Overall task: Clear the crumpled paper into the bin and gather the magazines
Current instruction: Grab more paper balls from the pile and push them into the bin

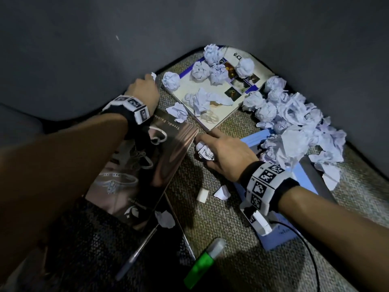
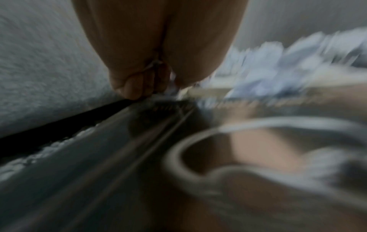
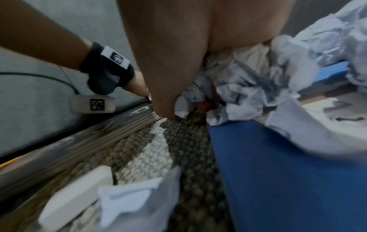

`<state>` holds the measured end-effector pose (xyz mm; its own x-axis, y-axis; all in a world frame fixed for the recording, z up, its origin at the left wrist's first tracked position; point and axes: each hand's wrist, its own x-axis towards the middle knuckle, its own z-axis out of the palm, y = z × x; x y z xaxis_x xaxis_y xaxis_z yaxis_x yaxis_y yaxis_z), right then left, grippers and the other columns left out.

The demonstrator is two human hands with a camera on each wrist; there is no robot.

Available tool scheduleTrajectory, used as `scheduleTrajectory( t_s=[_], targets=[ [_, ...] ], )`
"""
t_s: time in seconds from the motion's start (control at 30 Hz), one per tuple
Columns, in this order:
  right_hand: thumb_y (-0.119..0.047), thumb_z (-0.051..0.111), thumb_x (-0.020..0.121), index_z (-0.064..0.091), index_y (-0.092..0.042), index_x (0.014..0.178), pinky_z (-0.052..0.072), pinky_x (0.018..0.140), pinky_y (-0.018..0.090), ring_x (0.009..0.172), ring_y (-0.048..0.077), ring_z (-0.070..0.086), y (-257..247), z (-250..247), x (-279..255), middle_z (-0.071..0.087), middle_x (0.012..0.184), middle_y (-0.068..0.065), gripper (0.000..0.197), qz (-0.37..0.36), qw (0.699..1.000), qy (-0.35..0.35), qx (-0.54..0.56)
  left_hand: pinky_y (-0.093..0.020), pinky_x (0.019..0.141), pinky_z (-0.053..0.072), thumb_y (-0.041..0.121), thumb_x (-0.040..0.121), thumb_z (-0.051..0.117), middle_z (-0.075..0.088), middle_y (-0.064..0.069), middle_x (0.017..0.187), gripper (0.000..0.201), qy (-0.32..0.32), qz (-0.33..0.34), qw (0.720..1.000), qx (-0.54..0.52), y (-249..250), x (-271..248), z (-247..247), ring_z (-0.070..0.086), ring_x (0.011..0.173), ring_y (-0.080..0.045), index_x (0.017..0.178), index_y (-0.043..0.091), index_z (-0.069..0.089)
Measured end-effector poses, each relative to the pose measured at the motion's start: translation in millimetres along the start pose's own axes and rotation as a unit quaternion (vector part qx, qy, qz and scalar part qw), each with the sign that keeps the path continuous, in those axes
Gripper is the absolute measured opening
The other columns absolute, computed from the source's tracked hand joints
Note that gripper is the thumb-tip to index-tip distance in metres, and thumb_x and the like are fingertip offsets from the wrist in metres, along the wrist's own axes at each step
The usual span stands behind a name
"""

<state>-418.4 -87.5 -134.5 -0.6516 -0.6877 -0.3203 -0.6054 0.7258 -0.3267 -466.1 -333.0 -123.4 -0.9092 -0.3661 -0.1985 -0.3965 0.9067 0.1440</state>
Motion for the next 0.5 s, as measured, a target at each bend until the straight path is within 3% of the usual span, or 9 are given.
scheduleTrajectory(
  t_s=[0.07,0.13,0.2,0.3,0.4,0.5],
  targets=[
    [-0.031,0.072,0.080,0.036,-0.035,0.132,0.054,0.076,0.042,0.087,0.024,0.062,2.5,1.0,0.9,0.047,0.117,-0.003,0.063,0.006,1.000,0.007,0.023,-0.044,0.072,0.046,0.022,0.093,0.035,0.059,-0.030,0.103,0.028,0.027,0.036,0.999,-0.021,1.0,-12.0,-2.0,0.059,0.093,-0.046,0.105,0.001,0.051],
    [-0.034,0.071,0.081,0.036,-0.035,0.134,0.053,0.081,0.043,0.092,0.023,0.061,4.1,1.9,1.5,0.049,0.120,-0.003,0.063,0.011,0.999,0.009,0.045,-0.047,0.075,0.051,0.030,0.095,0.037,0.060,-0.026,0.098,0.031,0.017,0.105,0.994,-0.011,5.7,-24.2,1.8,0.060,0.089,-0.043,0.096,0.004,0.054],
    [-0.036,0.070,0.081,0.037,-0.034,0.136,0.051,0.085,0.042,0.096,0.023,0.059,5.1,2.4,2.7,0.050,0.120,-0.003,0.064,0.014,0.998,0.008,0.060,-0.044,0.076,0.052,0.050,0.097,0.035,0.057,-0.022,0.102,0.053,-0.013,0.151,0.988,0.015,11.9,-28.9,6.8,0.060,0.091,-0.039,0.097,0.001,0.055],
    [-0.035,0.067,0.080,0.042,-0.028,0.136,0.049,0.086,0.042,0.101,0.025,0.057,6.1,0.5,1.0,0.054,0.116,0.001,0.062,0.008,0.996,0.028,0.088,-0.042,0.081,0.049,0.077,0.079,0.036,0.053,-0.026,0.115,0.088,-0.045,0.167,0.983,0.065,25.4,-25.4,10.2,0.059,0.097,-0.038,0.111,-0.003,0.052],
    [-0.033,0.070,0.079,0.046,-0.022,0.136,0.049,0.089,0.041,0.102,0.023,0.057,5.7,-15.8,-2.1,0.057,0.116,0.003,0.063,0.015,0.990,0.099,0.102,-0.043,0.083,0.047,0.071,0.079,0.049,0.040,-0.027,0.131,0.085,-0.091,0.155,0.980,0.083,33.7,-23.1,17.7,0.057,0.103,-0.042,0.124,-0.002,0.044],
    [-0.036,0.074,0.077,0.048,-0.021,0.135,0.049,0.095,0.038,0.107,0.019,0.058,5.6,-44.2,12.4,0.053,0.129,0.001,0.066,0.027,0.985,0.158,0.062,-0.046,0.085,0.046,0.042,0.092,0.054,0.041,-0.022,0.128,0.054,-0.084,0.141,0.985,0.050,32.9,-18.6,20.4,0.056,0.105,-0.044,0.123,-0.001,0.045]
  ],
)
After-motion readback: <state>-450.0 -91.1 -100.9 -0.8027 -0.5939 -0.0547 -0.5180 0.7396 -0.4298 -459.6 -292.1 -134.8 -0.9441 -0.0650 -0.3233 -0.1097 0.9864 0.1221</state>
